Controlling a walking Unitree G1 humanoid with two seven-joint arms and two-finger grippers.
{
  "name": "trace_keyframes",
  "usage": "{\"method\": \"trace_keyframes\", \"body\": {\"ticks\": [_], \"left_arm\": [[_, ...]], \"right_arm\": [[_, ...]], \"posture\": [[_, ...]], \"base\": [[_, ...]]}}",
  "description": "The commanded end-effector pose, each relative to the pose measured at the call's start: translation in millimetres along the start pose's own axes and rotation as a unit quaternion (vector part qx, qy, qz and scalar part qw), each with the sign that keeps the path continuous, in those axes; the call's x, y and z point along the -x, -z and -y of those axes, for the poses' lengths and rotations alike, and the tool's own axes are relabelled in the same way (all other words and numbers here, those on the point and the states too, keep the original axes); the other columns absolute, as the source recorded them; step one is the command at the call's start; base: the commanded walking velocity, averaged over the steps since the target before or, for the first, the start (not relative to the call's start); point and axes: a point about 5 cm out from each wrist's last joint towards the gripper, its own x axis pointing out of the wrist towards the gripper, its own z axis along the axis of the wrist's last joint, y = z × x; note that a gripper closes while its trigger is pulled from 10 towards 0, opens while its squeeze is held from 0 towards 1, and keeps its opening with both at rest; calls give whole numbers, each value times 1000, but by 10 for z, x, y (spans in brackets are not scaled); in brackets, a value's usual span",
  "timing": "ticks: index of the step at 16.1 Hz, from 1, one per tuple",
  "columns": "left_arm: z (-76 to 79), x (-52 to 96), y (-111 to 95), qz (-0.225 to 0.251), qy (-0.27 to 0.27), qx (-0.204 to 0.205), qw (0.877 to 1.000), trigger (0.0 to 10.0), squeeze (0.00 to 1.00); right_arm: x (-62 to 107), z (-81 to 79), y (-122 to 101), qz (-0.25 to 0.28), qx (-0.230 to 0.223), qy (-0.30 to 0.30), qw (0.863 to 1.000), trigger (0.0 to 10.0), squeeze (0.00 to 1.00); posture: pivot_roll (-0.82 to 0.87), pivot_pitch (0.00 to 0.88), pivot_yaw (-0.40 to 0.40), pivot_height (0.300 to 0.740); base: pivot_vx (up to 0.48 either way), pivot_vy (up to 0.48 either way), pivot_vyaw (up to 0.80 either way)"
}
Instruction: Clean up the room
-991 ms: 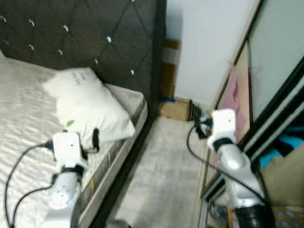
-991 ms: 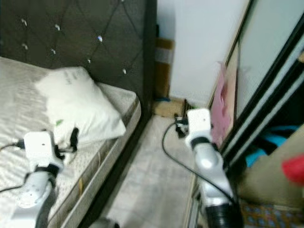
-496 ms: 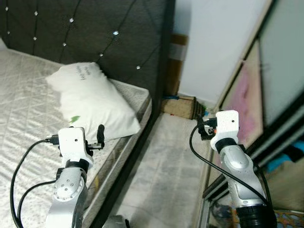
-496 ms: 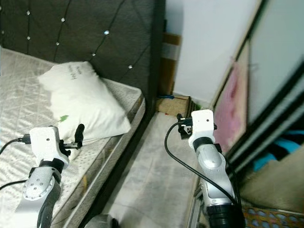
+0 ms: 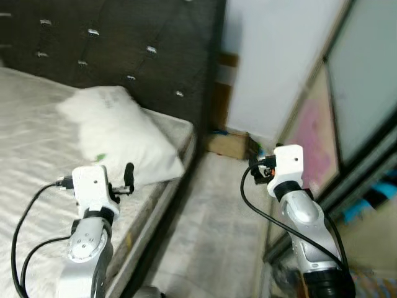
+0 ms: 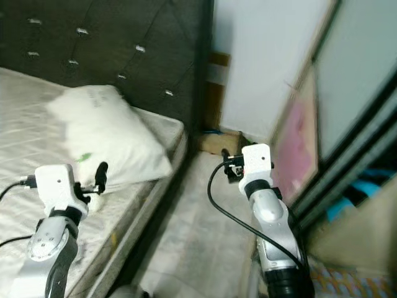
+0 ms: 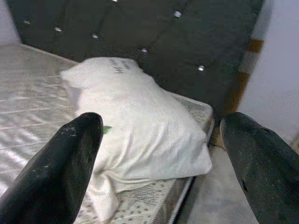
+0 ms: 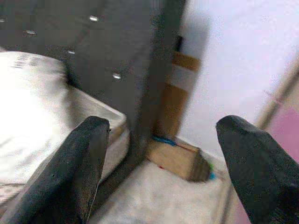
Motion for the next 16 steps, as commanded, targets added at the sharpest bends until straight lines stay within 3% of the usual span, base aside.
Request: {"method": "trace_keyframes", "body": {"ticks": [1, 3, 9, 12, 16], "left_arm": [[23, -1, -29, 11, 1, -3, 1000, 10000, 0], [51, -9, -53, 33, 6, -5, 999, 10000, 0], [27, -4, -40, 36, -2, -29, 999, 10000, 0], [-48, -30, -8, 17, -53, -28, 998, 10000, 0], [-45, -52, -36, 38, -30, -50, 998, 10000, 0]], "right_arm": [[-20, 16, -64, 13, -1, -1, 1000, 10000, 0], [-31, 20, -64, 14, -2, -3, 1000, 10000, 0], [-50, -40, -105, 27, 1, -25, 999, 10000, 0], [-82, -92, -136, 34, -9, -29, 999, 10000, 0], [-109, -86, -167, 42, -13, -26, 999, 10000, 0]], "posture": [[74, 0, -47, 740], [77, 0, -46, 740], [80, 0, -48, 740], [78, 0, -45, 740], [74, 0, -44, 740]], "base": [[0, 0, 800], [0, 0, 800], [0, 0, 800], [0, 0, 800], [0, 0, 800]]}}
